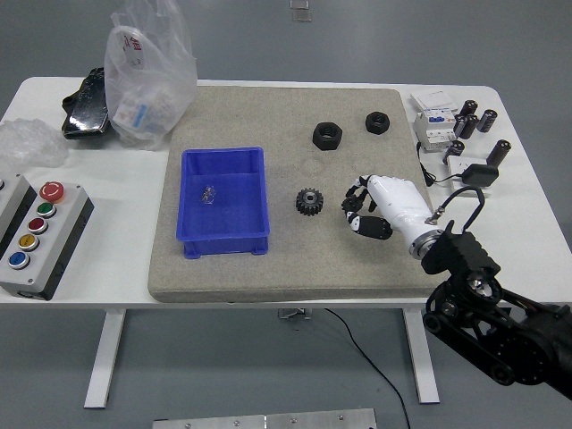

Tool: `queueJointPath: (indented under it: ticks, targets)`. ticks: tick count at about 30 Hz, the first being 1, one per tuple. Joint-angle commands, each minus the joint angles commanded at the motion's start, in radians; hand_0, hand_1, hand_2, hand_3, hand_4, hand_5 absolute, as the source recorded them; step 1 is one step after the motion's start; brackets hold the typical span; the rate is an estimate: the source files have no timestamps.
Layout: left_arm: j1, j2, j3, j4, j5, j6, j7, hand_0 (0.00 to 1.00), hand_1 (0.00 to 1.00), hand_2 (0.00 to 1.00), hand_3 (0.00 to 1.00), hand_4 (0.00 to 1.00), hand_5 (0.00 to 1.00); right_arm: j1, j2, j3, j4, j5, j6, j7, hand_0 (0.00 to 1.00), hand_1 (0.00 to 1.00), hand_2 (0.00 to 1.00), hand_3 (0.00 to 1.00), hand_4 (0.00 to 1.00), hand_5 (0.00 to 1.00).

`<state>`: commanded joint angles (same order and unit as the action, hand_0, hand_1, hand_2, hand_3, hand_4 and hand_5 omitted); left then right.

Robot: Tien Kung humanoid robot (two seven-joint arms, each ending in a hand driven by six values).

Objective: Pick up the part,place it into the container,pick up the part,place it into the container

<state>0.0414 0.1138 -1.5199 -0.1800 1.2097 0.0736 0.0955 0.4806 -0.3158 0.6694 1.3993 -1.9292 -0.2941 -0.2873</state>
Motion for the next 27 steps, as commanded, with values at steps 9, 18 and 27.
queueJointPath:
  ticks: [9,18,27]
  targets:
    - [0.001,0.002,0.008,0.000,-0.005,0.002,0.010,0.681,0.657,0.667,0.748,0.869,0.414,0.167,0.086,-0.163,0.086,0.091,-0.023,0.042,0.245,0.424,0.358,0.425,0.401,0.089]
    - [-0.003,0.005,0.003,0.000,-0.001,0.004,0.021,0.681,0.657,0.667,0.748,0.869,0.412,0.295,0.151,-0.293,0.020,-0.009,-0.003,0.087,0.312,0.479,0.490,0.464,0.478,0.009]
    - [-0.006,0.003,0.002,0.000,-0.001,0.003,0.023,0.681,0.657,0.667,0.748,0.869,0.412,0.325,0.179,-0.316,-0.075,-0.086,-0.005,0.103,0.322,0.493,0.510,0.470,0.484,0.016]
